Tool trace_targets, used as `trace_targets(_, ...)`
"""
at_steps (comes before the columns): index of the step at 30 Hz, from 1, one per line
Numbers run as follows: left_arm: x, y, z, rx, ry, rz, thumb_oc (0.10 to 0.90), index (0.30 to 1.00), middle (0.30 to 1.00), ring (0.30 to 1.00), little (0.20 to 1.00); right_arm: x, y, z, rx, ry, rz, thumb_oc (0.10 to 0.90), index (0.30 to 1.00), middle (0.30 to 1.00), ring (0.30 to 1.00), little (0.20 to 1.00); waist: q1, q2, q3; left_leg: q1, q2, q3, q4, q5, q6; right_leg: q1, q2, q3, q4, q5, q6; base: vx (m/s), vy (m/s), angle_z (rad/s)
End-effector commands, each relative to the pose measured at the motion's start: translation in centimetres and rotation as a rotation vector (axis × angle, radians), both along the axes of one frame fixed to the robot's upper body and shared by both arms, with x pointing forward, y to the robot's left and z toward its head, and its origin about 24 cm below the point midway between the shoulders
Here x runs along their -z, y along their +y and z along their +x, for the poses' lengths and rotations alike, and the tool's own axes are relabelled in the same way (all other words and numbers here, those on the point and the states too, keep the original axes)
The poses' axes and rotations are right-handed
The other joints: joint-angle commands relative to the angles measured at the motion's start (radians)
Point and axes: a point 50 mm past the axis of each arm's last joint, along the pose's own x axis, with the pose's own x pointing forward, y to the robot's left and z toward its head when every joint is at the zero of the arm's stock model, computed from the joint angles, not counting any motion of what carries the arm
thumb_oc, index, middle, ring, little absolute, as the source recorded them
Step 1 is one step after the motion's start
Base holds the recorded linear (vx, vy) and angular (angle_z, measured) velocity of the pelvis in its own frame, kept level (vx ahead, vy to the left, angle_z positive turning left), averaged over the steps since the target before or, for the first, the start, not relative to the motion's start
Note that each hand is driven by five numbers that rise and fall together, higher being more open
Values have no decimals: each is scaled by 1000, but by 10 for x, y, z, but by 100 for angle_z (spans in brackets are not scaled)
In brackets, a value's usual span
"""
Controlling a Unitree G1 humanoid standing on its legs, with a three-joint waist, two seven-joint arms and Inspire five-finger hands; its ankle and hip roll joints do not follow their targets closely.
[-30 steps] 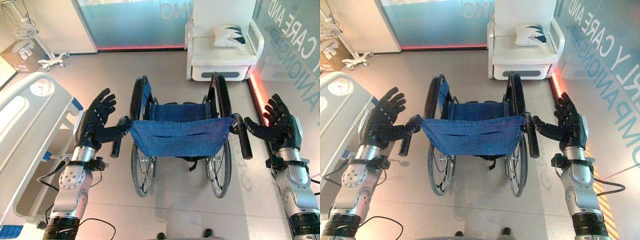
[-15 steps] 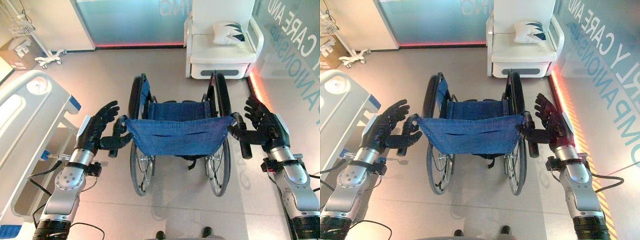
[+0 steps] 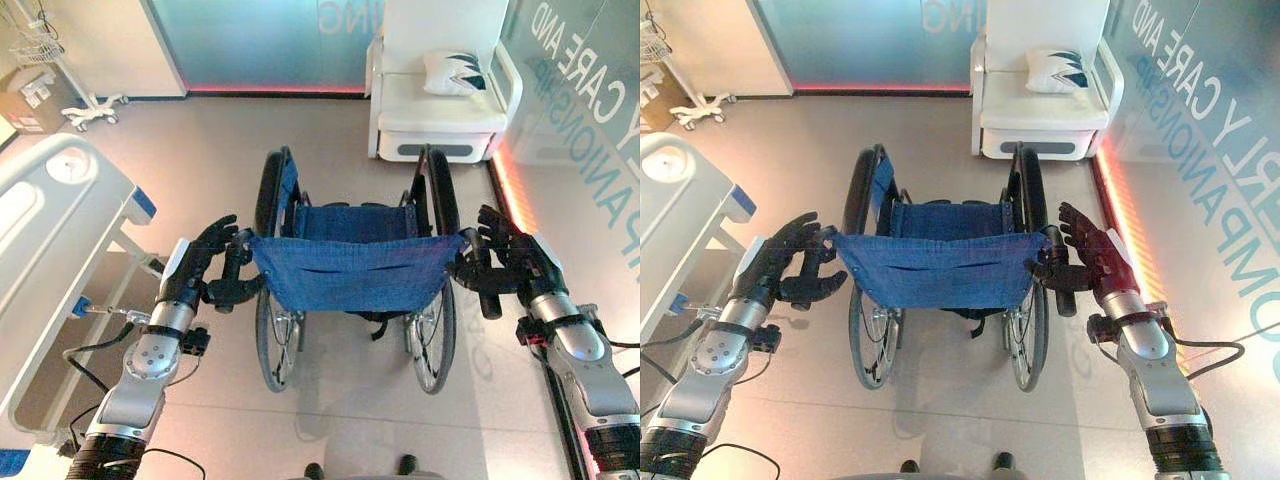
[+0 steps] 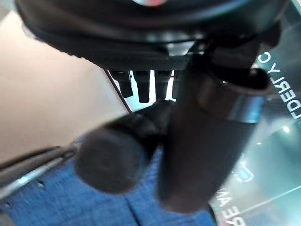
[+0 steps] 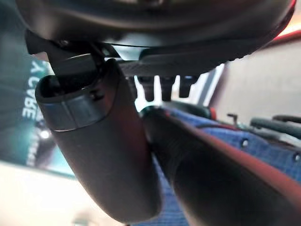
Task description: Push the wheelchair next to the bed
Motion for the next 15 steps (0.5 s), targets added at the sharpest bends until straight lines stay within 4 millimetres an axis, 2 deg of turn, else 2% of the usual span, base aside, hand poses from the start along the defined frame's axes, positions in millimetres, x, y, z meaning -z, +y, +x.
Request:
trace_targets(1, -48, 24, 24, -99, -136, 189, 800, 900, 900, 900, 900, -16, -25, 15, 114, 34, -226, 800, 900, 900, 900, 900, -6, -23, -32, -26, -64, 33, 26, -3, 29, -26, 55, 14, 69, -12, -30, 0, 0, 0)
trace_targets(9, -46, 36, 43, -180, 10, 313, 800, 900, 900, 900, 900, -6, -34, 31, 192, 225, -283, 800, 900, 900, 900, 900, -7, -23, -29, -19, -62, 36, 28, -4, 25, -18, 61, 22, 67, -11, -33, 5, -6, -2)
trace_targets(15, -46, 50, 56, -271, 162, 417, 800, 900, 900, 900, 900, -13, -32, 48, 245, 284, -330, 800, 900, 900, 900, 900, -3, -21, -21, -19, -63, 29, 38, -7, 26, -16, 65, 28, 74, -13, -37, 0, 0, 0)
